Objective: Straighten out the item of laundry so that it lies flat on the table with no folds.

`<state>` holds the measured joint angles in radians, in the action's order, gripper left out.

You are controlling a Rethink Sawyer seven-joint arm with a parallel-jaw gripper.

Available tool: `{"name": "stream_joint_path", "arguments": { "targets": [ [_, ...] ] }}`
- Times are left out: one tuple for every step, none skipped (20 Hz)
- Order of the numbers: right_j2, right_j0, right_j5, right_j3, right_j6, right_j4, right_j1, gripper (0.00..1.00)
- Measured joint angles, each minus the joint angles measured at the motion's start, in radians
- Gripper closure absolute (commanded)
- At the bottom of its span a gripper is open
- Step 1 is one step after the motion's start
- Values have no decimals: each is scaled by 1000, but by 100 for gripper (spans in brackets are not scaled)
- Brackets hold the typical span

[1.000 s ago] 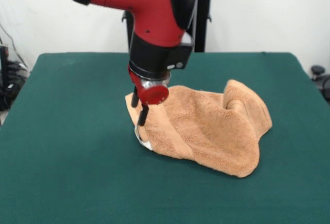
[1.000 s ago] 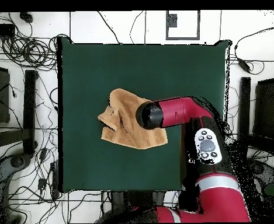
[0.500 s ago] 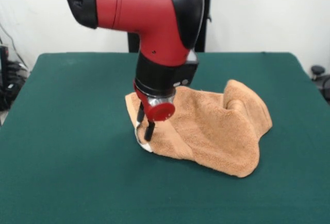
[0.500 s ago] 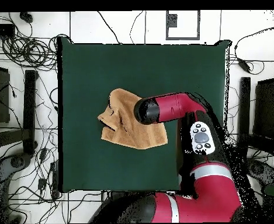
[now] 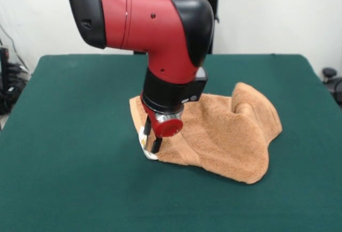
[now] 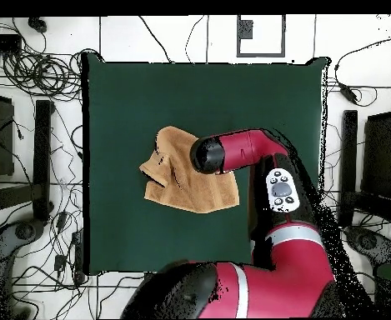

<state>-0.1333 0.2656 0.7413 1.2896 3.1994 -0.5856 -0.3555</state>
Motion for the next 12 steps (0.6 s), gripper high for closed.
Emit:
{"name": "stream_joint_path", "arguments": {
  "targets": [
    [2,-3,4,-3,0,0,1,0],
    [3,-5,7,-6,0,0,2,0],
    [4,-6,9,-7,0,0,3,0],
    [4,-7,10,-8,0,0,3,0],
    [5,-7,10,-8,0,0,3,0],
    [5,-7,10,-8,0,0,3,0],
    [5,-7,10,-8,0,0,3,0],
    [5,-6,10,-8,0,0,3,0],
    [5,-6,10,-8,0,0,3,0],
    [5,-7,10,-8,0,0,3,0],
    [5,-7,10,-8,0,0,3,0],
    [4,-6,10,-8,0,0,3,0]
  ]
}}
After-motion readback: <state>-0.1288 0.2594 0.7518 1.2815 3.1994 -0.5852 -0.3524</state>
